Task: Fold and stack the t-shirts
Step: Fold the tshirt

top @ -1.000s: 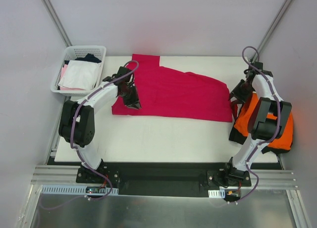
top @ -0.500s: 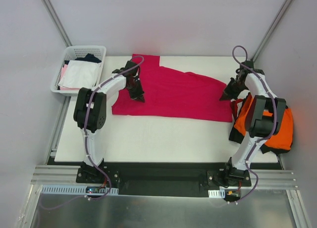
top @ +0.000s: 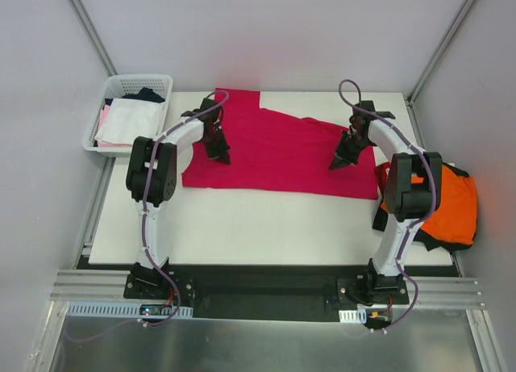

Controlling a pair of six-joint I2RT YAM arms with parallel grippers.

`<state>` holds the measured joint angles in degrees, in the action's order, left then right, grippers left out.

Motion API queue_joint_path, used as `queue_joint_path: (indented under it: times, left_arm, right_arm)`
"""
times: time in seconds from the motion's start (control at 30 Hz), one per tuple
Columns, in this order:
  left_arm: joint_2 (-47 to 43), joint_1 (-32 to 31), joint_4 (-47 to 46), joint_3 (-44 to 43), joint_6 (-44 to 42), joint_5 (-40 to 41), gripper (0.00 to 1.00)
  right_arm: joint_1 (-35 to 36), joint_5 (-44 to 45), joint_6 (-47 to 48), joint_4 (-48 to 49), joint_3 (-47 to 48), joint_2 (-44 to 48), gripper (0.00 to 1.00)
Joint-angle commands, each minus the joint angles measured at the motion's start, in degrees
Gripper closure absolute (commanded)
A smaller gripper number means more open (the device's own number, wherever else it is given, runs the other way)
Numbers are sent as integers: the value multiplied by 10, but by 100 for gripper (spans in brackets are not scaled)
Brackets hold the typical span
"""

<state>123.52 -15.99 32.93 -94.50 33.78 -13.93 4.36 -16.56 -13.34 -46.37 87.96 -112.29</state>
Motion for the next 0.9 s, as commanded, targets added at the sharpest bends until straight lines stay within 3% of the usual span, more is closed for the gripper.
queue_joint_path:
  times: [0.0, 0.57, 0.87]
  left_arm:
    - [-41, 30, 21, 35, 12, 54, 92]
    - [-120, 45, 59, 136, 32, 84, 86]
    - [-159, 44, 59, 198, 50, 89, 85]
  right_arm:
    - [21, -14, -20, -14, 26, -4, 99]
    - [64, 20, -48, -30, 27, -5, 98]
    - [72, 22, -49, -8, -74, 39, 98]
